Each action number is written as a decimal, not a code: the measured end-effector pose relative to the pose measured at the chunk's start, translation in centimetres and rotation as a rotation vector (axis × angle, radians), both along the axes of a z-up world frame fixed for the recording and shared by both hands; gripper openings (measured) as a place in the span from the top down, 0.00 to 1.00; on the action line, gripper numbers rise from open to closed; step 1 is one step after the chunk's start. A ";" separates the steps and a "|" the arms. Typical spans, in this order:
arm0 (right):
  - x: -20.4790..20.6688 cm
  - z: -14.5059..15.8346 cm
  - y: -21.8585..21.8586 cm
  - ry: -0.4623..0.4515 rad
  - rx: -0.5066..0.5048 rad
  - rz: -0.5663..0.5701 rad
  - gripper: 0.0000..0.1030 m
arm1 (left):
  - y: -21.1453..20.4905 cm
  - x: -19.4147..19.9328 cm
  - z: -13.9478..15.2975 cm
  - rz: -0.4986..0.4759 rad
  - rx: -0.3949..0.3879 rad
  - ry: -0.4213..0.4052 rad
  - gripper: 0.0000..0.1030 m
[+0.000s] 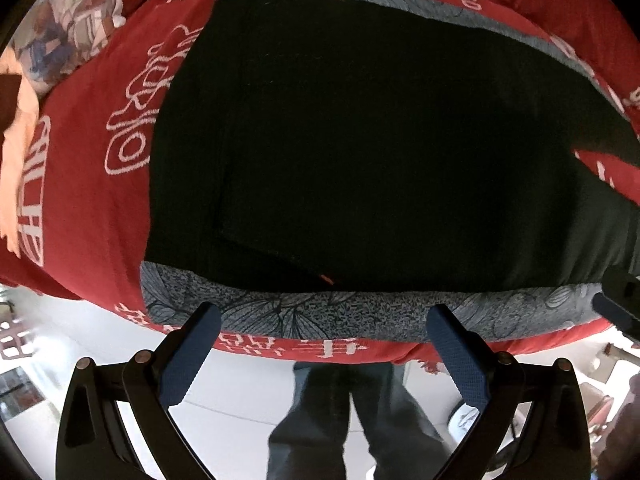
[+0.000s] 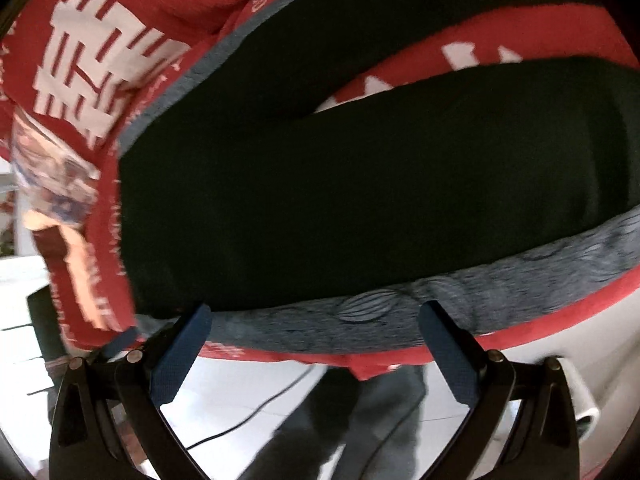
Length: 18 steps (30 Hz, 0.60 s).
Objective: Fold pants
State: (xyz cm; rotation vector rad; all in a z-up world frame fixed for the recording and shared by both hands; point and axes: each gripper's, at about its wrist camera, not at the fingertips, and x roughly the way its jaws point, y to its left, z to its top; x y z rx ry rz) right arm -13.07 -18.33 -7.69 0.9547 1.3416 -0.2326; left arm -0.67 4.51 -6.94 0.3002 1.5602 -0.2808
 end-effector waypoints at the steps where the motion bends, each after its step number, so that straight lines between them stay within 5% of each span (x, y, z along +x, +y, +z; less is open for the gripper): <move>1: -0.1 -0.1 0.0 -0.017 0.025 -0.004 0.00 | 0.4 0.0 -0.1 0.011 -0.021 0.007 0.00; 7: -1.1 -1.6 1.1 -0.154 0.302 -0.056 0.00 | 3.5 -0.3 -0.4 0.076 -0.222 0.057 0.00; 11: -1.9 -4.1 4.4 -0.174 0.457 -0.032 0.22 | 6.8 -0.5 -1.7 0.146 -0.363 0.128 0.00; 18: -2.7 -9.6 8.2 -0.181 0.537 -0.097 0.25 | 10.2 -1.5 -4.7 0.197 -0.533 0.214 0.00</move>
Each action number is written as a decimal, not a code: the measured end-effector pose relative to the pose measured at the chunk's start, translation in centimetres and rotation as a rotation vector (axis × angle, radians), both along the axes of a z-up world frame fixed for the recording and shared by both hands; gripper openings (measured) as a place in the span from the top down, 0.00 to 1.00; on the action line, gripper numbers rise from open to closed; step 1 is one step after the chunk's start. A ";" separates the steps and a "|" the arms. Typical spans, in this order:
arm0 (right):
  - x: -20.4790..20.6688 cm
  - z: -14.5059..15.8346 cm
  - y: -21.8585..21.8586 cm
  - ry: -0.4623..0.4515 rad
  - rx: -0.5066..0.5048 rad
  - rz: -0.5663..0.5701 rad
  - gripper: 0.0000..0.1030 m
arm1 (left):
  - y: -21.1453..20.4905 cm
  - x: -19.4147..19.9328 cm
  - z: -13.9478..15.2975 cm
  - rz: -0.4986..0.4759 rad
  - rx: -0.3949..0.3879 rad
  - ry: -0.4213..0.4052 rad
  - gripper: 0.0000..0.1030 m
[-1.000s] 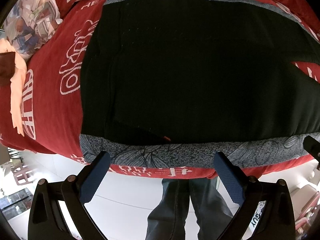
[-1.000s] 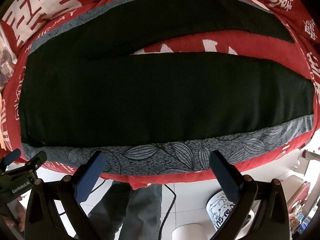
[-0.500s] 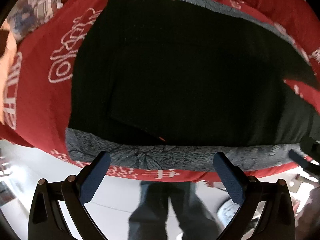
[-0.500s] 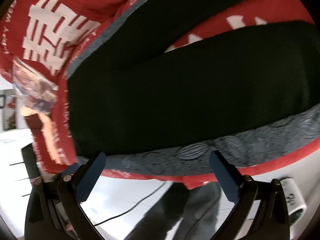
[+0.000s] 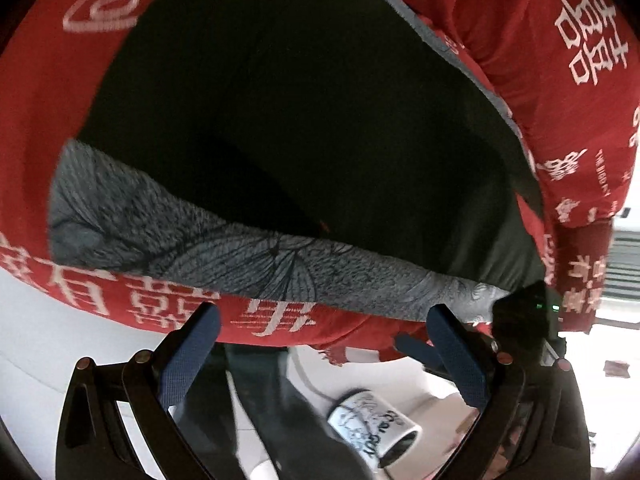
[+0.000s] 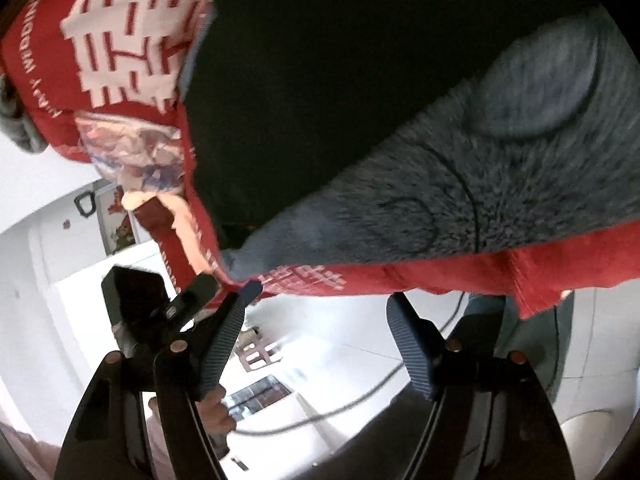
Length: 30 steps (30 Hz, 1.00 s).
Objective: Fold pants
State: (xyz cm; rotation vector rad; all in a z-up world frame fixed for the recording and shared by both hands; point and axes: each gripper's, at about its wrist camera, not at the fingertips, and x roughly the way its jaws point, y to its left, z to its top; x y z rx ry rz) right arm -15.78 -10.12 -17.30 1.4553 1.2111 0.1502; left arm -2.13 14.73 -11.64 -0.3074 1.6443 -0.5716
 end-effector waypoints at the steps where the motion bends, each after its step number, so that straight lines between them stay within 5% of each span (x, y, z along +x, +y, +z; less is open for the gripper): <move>1: 0.2 -0.4 -0.1 -0.008 0.000 -0.022 0.25 | -0.1 0.1 -0.3 0.008 -0.017 0.011 0.00; 6: 1.7 1.1 -2.3 -0.117 0.027 -0.168 0.25 | -1.9 1.3 -0.7 0.091 -0.085 0.023 0.00; 10: 3.0 4.1 -2.9 -0.191 -0.011 -0.125 0.25 | -2.7 2.5 0.5 0.121 -0.052 -0.028 0.03; 16: 2.1 2.6 -3.7 -0.089 -0.068 -0.127 0.25 | -2.1 3.4 0.0 0.115 0.062 -0.029 0.44; 23: -3.8 1.2 -6.9 -0.014 -0.070 -0.310 0.27 | -1.4 3.7 -0.1 0.053 0.081 -0.034 0.56; 25: -4.6 1.1 -7.6 -0.012 -0.056 -0.344 0.38 | -1.2 3.6 -0.1 0.047 0.092 -0.040 0.66; 27: -5.0 1.3 -8.3 0.026 -0.076 -0.363 0.93 | -1.0 3.7 0.0 0.034 0.089 -0.038 0.76; 30: -3.3 4.0 -8.4 0.046 -0.187 -0.252 0.94 | -1.2 4.3 1.3 0.009 0.064 -0.047 0.80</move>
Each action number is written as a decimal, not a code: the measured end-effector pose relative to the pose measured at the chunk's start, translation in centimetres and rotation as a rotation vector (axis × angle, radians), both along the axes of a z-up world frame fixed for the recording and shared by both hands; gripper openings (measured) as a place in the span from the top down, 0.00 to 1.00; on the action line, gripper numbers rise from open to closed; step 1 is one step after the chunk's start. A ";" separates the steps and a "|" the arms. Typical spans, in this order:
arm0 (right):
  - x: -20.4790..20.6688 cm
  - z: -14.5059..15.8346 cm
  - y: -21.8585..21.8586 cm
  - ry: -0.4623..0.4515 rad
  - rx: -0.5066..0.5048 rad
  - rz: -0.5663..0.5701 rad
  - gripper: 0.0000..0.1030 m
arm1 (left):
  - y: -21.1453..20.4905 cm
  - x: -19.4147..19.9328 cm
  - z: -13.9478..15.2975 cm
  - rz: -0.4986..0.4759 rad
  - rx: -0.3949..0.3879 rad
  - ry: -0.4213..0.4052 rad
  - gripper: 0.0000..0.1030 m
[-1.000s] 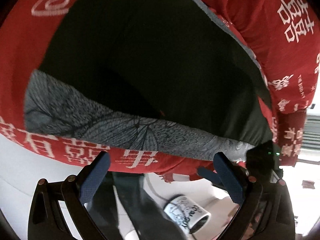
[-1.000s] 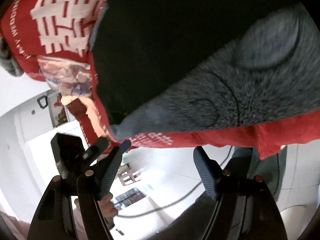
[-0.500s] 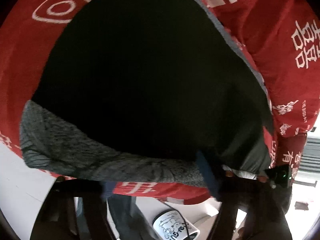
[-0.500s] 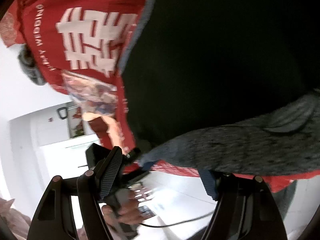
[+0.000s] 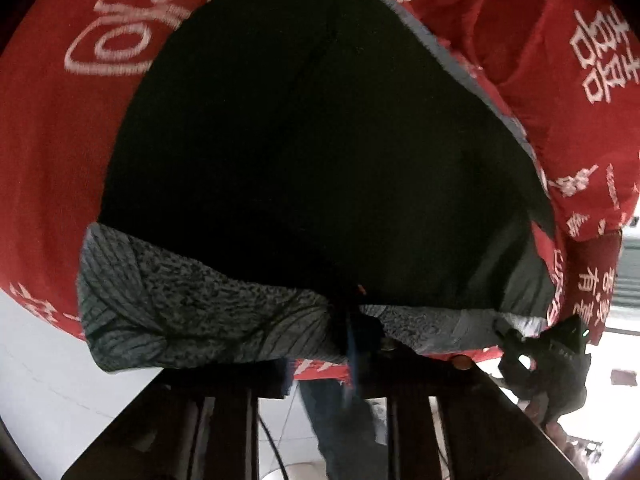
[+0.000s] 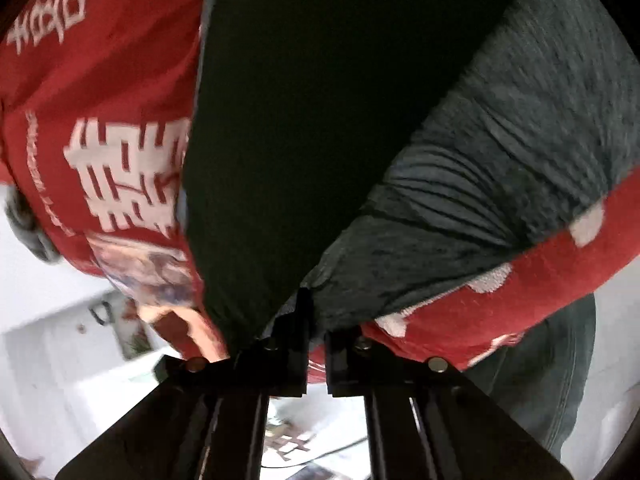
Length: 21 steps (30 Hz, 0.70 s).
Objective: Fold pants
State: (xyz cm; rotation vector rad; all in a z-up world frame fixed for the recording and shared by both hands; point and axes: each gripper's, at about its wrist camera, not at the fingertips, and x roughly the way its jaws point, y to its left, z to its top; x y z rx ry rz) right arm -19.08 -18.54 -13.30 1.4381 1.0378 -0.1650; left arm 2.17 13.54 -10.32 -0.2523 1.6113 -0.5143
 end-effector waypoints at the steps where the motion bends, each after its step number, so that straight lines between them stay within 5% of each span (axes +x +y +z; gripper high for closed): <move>1: 0.7 1.3 -0.2 -0.005 -0.036 0.053 0.94 | -0.4 0.2 0.9 -0.007 -0.003 -0.012 0.80; 7: 5.9 6.9 -3.8 -0.088 -0.077 0.198 0.94 | -2.4 2.9 7.2 0.044 -0.039 -0.113 0.80; 11: 12.8 10.6 -7.8 -0.152 -0.134 0.301 0.94 | -5.2 6.8 10.2 0.055 -0.059 -0.214 0.80; 15: 20.0 10.1 -10.5 -0.154 -0.172 0.398 0.94 | -7.8 12.6 10.5 0.069 -0.027 -0.318 0.80; 17: 23.5 8.4 -11.6 -0.141 -0.169 0.422 0.94 | -9.2 15.6 8.9 0.087 0.040 -0.347 0.69; 18: 24.8 7.4 -11.9 -0.131 -0.160 0.421 0.94 | -9.4 16.5 8.2 0.103 0.079 -0.359 0.45; 20: 26.7 5.1 -13.0 -0.098 -0.152 0.407 0.92 | -9.6 18.6 6.5 0.153 0.180 -0.407 0.16; 21: 27.4 3.9 -13.5 -0.081 -0.144 0.395 0.90 | -9.8 19.5 5.7 0.160 0.191 -0.405 0.15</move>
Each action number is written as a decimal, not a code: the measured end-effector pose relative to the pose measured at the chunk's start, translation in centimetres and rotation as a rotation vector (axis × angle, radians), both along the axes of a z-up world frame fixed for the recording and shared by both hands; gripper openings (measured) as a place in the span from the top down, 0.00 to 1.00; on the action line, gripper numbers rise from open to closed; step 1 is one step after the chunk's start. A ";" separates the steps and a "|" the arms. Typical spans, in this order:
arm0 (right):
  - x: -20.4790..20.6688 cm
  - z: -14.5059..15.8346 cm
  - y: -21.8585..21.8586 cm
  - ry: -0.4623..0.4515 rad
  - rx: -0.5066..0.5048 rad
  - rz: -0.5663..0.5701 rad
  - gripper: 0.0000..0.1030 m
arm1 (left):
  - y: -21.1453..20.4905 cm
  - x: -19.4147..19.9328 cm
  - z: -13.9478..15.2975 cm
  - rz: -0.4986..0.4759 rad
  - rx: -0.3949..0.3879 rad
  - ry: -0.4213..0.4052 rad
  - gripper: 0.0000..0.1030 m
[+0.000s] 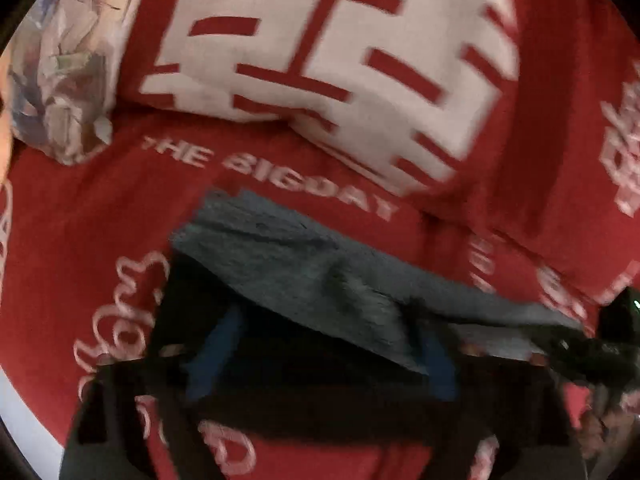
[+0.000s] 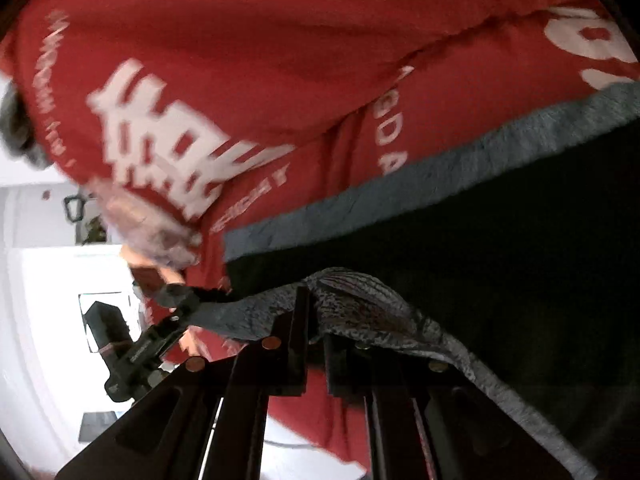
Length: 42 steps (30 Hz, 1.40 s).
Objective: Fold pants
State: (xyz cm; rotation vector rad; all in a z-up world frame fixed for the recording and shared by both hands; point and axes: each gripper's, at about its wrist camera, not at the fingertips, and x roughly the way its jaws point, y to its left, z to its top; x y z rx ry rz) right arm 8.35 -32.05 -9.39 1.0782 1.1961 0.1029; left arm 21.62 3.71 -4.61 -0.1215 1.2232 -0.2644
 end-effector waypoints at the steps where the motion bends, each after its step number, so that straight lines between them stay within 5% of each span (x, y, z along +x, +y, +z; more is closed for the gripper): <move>1: 0.7 -1.7 -0.4 0.025 0.012 -0.011 0.90 | -0.3 0.8 -1.0 0.005 0.012 0.020 0.15; 5: 1.6 -4.0 -0.6 0.104 0.012 -0.022 0.85 | 0.4 1.1 -0.5 0.054 0.081 -0.001 0.15; 9: 1.3 0.2 1.1 0.040 -0.097 0.082 0.36 | 0.9 -0.8 1.8 -0.009 0.160 -0.034 0.15; 13: -0.5 3.4 3.1 -0.020 -0.136 0.160 0.36 | -0.9 -3.1 0.0 -0.127 0.192 0.032 0.15; 17: -0.3 -0.6 3.2 0.118 -0.234 0.187 0.36 | -3.7 -4.8 -4.9 -0.170 0.291 0.116 0.15; 19: -0.6 -1.8 2.0 0.140 -0.207 0.142 0.46 | -4.9 -6.0 -5.3 -0.194 0.379 0.075 0.15; 21: -2.1 -0.7 0.1 0.094 -0.127 0.060 0.48 | -5.5 -6.9 -4.6 -0.236 0.346 0.081 0.15; 27: -10.7 4.3 -5.7 0.052 -0.194 -0.025 0.36 | -8.7 -10.3 -1.4 -0.334 0.235 0.132 0.15; 33: -23.6 4.2 -11.1 0.201 -0.212 -0.233 0.35 | -17.9 -15.5 -1.0 -0.490 0.059 0.223 0.15; 42: -41.6 2.8 -11.3 0.327 -0.220 -0.518 0.35 | -28.6 -23.1 -3.0 -0.743 0.016 0.303 0.15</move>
